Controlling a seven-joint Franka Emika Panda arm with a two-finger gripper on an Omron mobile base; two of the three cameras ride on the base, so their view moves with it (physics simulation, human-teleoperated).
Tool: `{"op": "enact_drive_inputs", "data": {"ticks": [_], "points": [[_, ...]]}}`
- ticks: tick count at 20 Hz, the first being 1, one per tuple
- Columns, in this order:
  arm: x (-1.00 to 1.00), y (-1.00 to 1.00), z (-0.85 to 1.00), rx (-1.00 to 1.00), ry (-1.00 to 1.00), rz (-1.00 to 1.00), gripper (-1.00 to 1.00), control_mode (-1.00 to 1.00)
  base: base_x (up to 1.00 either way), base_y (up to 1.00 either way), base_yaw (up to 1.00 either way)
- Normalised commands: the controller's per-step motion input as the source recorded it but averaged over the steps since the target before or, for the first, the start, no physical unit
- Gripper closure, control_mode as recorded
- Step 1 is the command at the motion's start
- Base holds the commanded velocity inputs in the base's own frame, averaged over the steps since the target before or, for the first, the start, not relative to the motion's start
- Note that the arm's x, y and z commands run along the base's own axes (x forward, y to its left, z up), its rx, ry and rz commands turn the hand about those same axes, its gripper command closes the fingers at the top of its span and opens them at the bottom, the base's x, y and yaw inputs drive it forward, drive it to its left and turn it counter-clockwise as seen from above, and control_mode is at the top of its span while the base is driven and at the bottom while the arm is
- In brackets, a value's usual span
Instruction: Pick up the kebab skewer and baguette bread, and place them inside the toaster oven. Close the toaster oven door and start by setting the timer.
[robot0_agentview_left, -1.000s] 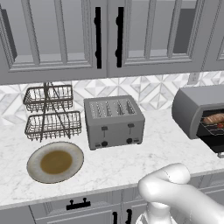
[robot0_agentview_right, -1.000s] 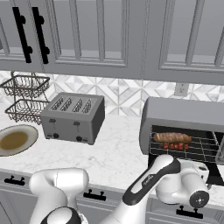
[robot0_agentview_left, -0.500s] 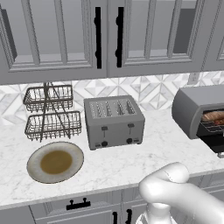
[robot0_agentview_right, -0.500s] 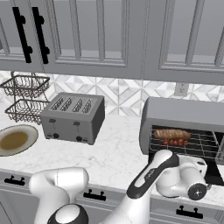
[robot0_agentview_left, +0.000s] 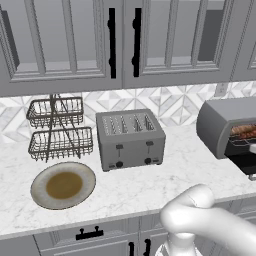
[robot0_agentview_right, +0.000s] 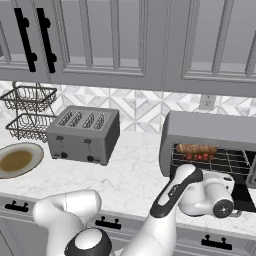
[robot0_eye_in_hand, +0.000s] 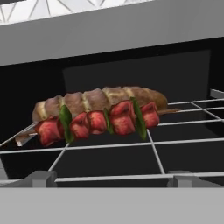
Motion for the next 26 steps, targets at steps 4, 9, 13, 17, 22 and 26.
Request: {"op": "enact_drive_inputs", "data": {"ticks": [4, 9, 13, 17, 22, 26], "points": [[0.29, 0.00, 0.00, 0.00, 0.00, 0.00, -1.00, -1.00, 0.00, 0.00, 0.00], [0.26, 0.00, 0.00, 0.00, 0.00, 0.00, -1.00, -1.00, 0.00, 0.00, 0.00], [0.21, 0.00, 0.01, 0.00, 0.00, 0.00, -1.00, -1.00, 0.00, 0.00, 0.00], [0.21, 0.00, 0.00, 0.00, 0.00, 0.00, -1.00, -1.00, 0.00, 0.00, 0.00], [0.19, 0.00, 0.01, 0.00, 0.00, 0.00, -1.00, -1.00, 0.00, 0.00, 0.00], [0.17, 0.00, 0.02, 0.00, 0.00, 0.00, -1.00, -1.00, 0.00, 0.00, 0.00]]}}
